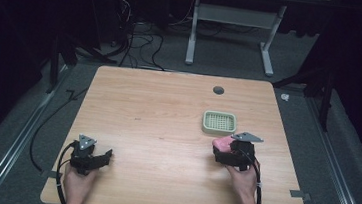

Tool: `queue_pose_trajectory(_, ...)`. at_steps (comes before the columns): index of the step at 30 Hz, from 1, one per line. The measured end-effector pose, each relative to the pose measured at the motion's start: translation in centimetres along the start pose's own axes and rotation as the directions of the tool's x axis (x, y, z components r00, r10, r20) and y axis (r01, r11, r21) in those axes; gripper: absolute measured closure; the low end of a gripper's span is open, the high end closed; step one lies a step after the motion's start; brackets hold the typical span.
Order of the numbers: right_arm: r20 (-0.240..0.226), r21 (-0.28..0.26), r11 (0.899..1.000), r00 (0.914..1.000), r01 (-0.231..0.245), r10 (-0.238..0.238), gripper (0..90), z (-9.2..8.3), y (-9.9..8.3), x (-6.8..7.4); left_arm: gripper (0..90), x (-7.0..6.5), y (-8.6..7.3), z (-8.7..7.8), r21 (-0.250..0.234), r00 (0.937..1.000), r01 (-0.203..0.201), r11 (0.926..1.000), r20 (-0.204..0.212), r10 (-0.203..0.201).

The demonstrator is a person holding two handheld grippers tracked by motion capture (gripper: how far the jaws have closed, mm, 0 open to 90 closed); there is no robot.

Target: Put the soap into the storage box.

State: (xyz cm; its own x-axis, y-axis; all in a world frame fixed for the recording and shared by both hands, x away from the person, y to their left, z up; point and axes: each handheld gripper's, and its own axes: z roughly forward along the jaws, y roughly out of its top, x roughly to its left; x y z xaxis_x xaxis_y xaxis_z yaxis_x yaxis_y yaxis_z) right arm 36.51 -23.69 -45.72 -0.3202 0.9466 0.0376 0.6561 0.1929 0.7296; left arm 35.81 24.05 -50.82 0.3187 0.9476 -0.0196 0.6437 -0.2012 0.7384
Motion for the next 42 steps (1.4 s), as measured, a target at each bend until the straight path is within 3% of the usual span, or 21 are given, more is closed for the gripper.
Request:
queue_pose_trajectory(25, 0.016, 0.011, 1.000, 0.9994, -0.030, 0.029, 13.5, 1.1, 3.1, -1.0, 24.1, 0.0, 0.0, 0.0, 0.000, 1.0000, 0.000, 1.0000, 0.000, 0.000)
queue_pose_trajectory(42, 0.032, 0.026, 0.999, 0.9990, -0.032, 0.031, 13.5, 2.6, 5.0, -0.7, 24.1, 0.0, 0.0, 0.0, -0.002, 1.0000, 0.001, 1.0000, -0.001, -0.001)
